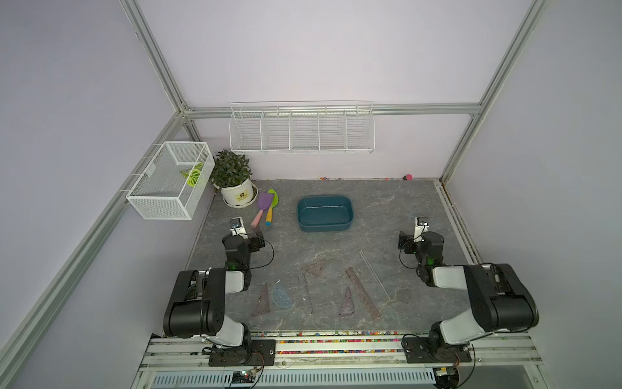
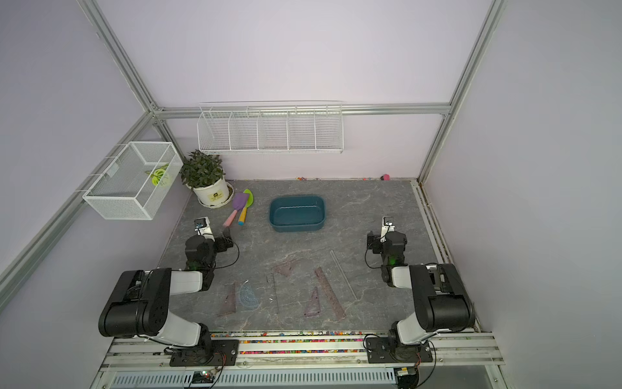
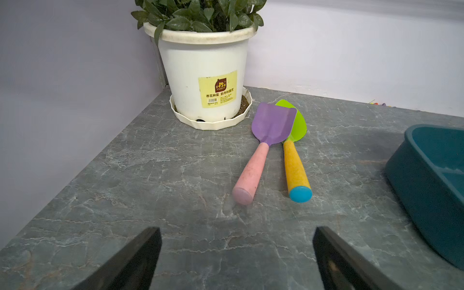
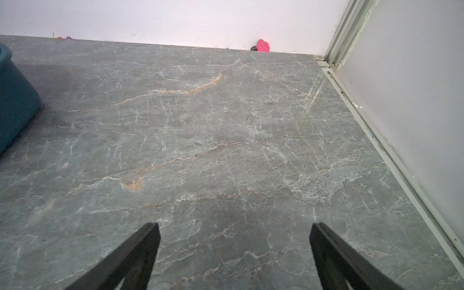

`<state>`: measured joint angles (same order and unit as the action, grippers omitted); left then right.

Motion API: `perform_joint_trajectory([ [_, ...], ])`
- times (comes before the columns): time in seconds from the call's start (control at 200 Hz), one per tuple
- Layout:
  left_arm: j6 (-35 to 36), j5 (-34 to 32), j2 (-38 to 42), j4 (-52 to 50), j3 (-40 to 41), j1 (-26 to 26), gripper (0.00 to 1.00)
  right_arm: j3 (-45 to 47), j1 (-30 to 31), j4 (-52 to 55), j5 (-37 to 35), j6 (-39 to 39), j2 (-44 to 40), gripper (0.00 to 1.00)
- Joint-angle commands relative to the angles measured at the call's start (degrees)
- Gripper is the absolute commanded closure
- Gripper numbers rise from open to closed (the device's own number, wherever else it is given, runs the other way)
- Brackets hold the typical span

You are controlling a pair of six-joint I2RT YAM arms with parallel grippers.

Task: Put the scattered rulers into the storage box
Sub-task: Pick up the ruler from the center of the board.

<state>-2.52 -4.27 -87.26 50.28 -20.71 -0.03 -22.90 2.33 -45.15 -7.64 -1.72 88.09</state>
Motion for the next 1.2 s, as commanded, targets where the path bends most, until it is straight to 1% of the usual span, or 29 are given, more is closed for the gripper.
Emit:
perform_joint_trajectory([
  [0.0,-0.02,-0.41,0.63,0.0,-0.99,-0.22,0.0,-0.68,0.2,-0.02,0.21,-0.38,-1.02,0.01],
  [0.6,0.03,-0.54,0.67,0.06,-0.91,-0.31,0.0,-0.62,0.23,-0.12,0.29,-0.04,-1.07,0.01],
  [0.63,0.05,-1.36,0.68,0.34,-0.8,-0.61,0.0,-0.47,0.24,-0.21,0.88,0.49,-1.24,0.01],
  [0.66,0.17,-4.86,0.8,0.43,-0.94,-1.79,0.0,-0.2,0.3,-1.01,1.33,1.1,-1.54,0.01],
  [0.7,0.28,-7.38,1.48,0.32,-0.79,-2.87,0.0,0.22,0.64,-2.69,1.74,2.21,-2.89,0.01],
  [0.725,0.1,-9.09,2.02,-0.28,-1.01,-3.27,0.0,-0.56,1.77,1.6,0.11,2.85,-5.75,0.01],
  [0.75,0.52,-10.85,2.58,-0.87,-1.51,-3.66,0.0,-3.32,3.18,7.91,-2.4,2.97,-8.72,0.01],
  [0.78,0.82,-13.53,3.39,-3.41,-3.21,-4.34,0.0,-7.47,5.19,18.8,-6.22,1.25,-11.76,0.02],
  [0.81,1.11,-15.74,4.7,-9.66,-6.06,-5.14,0.0,-11.64,7.04,28.29,-9.58,-2.01,-13.96,0.02],
  [0.835,0.95,-16.88,6.06,-16.15,-9.11,-5.89,0.0,-15.04,8.26,34.85,-10.85,-4.05,-14.97,0.02],
  [0.87,-0.37,-17.75,7.43,-24.38,-13.42,-6.66,0.01,-17.53,10.52,39.73,-11.24,-4.98,-15.81,0.02],
  [0.905,-4.05,-18.98,8.64,-30.17,-16.57,-7.58,0.0,-18.59,13.57,41.87,-12.35,-4.45,-16.51,0.02],
  [0.965,-9.35,-17.49,10.45,-38.89,-21.38,-9.51,0.0,-20.0,18.69,46.03,-14.58,-5.97,-17.66,0.03],
  [1.0,-10.8,-16.14,11.05,-43.33,-23.84,-11.22,0.0,-21.51,20.69,50.39,-13.83,-8.55,-18.1,0.04],
  [1.06,-13.2,-14.63,11.42,-51.37,-28.11,-14.06,0.01,-23.75,22.6,58.71,-10.35,-12.68,-18.2,0.07],
  [1.12,-16.04,-12.69,12.17,-57.21,-30.43,-16.28,0.04,-23.4,23.82,63.64,-5.58,-16.06,-18.58,0.12],
  [1.165,-17.89,-8.58,13.29,-59.34,-30.54,-16.67,0.07,-22.18,24.53,65.51,-2.54,-17.78,-18.98,0.16],
  [1.195,-18.54,-5.53,14.09,-60.32,-30.47,-16.78,0.1,-21.31,24.91,66.71,-0.85,-18.78,-18.97,0.22],
])
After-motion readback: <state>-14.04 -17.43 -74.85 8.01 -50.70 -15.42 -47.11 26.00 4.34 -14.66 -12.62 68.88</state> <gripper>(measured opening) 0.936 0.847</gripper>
